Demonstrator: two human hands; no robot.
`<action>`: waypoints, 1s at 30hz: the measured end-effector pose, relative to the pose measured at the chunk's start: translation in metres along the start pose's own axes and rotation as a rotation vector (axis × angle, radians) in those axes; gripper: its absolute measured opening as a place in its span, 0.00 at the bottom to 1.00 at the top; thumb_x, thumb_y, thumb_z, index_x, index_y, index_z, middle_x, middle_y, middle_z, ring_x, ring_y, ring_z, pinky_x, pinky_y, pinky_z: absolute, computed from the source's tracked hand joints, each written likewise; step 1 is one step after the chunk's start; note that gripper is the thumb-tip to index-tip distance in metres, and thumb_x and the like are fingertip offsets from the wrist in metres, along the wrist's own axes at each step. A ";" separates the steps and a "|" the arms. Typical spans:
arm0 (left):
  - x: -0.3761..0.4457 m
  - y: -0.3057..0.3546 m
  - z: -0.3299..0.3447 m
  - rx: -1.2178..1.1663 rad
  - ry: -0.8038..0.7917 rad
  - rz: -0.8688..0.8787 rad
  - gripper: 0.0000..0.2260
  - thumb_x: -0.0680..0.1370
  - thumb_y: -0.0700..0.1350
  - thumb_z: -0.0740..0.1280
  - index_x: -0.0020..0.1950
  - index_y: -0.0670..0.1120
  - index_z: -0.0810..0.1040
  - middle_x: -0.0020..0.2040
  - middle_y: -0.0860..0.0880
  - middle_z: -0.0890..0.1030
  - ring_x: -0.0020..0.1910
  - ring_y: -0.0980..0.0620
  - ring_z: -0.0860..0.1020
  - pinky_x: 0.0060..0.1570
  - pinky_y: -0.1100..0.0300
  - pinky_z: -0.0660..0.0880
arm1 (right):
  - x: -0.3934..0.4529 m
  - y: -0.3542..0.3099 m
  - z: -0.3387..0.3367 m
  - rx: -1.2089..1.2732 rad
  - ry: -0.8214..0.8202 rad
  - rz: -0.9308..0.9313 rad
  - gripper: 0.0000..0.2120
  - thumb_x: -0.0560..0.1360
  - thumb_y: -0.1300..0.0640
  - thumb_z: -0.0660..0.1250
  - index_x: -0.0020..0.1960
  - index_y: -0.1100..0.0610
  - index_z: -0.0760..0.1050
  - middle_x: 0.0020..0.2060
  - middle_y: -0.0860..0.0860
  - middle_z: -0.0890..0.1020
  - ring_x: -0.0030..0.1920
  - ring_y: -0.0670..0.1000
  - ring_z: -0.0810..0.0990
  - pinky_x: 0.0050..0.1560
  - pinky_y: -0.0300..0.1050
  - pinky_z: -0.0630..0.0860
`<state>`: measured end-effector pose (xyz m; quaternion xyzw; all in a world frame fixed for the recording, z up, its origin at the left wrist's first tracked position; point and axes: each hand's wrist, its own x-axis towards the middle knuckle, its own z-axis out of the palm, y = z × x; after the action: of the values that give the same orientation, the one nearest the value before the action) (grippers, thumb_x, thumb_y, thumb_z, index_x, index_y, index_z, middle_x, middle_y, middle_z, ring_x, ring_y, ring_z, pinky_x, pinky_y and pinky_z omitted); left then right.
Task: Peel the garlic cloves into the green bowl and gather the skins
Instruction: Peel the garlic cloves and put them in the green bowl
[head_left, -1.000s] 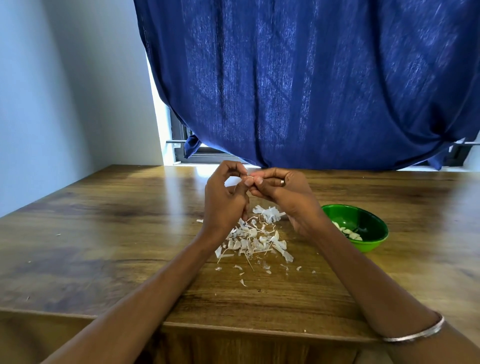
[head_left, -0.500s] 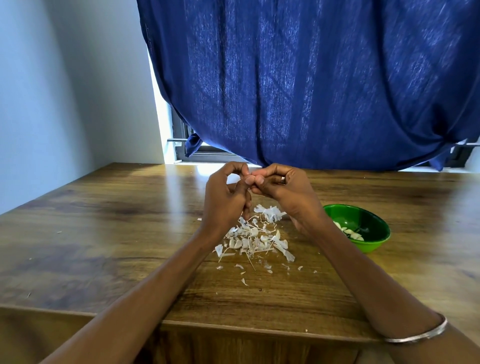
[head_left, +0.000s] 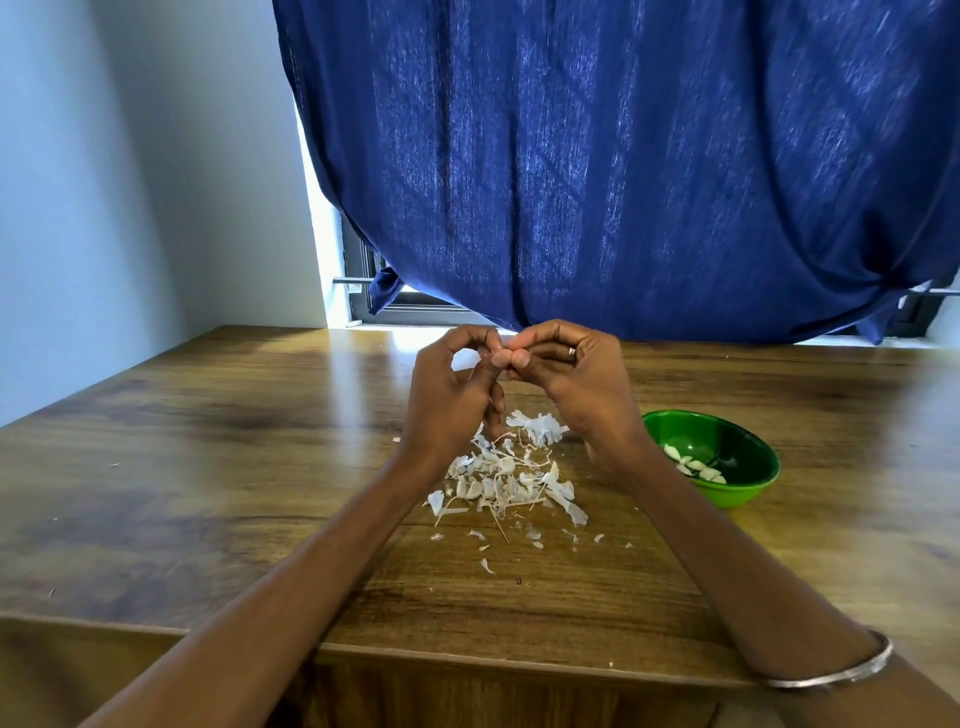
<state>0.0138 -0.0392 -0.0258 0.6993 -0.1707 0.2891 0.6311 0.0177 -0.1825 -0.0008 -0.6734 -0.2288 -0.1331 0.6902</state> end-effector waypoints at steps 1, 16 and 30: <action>0.000 0.001 0.000 -0.003 0.001 0.000 0.03 0.81 0.38 0.70 0.50 0.40 0.77 0.35 0.36 0.78 0.24 0.44 0.74 0.22 0.56 0.74 | 0.000 0.001 0.000 0.004 0.005 0.008 0.08 0.71 0.66 0.75 0.50 0.64 0.82 0.45 0.57 0.86 0.47 0.50 0.87 0.48 0.40 0.83; -0.003 0.004 0.000 0.103 0.052 0.069 0.03 0.81 0.31 0.67 0.52 0.37 0.78 0.41 0.35 0.76 0.23 0.56 0.74 0.22 0.63 0.73 | -0.001 0.001 0.003 0.069 -0.045 0.156 0.12 0.73 0.67 0.74 0.51 0.54 0.76 0.40 0.55 0.84 0.43 0.46 0.85 0.47 0.36 0.80; -0.005 0.002 0.005 0.038 0.078 0.049 0.03 0.83 0.32 0.64 0.50 0.38 0.74 0.33 0.41 0.72 0.23 0.48 0.72 0.22 0.46 0.78 | -0.002 0.008 0.009 0.073 0.046 0.079 0.15 0.71 0.65 0.77 0.55 0.58 0.78 0.47 0.57 0.86 0.52 0.51 0.86 0.57 0.49 0.82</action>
<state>0.0097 -0.0451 -0.0273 0.6949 -0.1572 0.3347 0.6167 0.0188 -0.1739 -0.0092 -0.6530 -0.1908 -0.1126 0.7242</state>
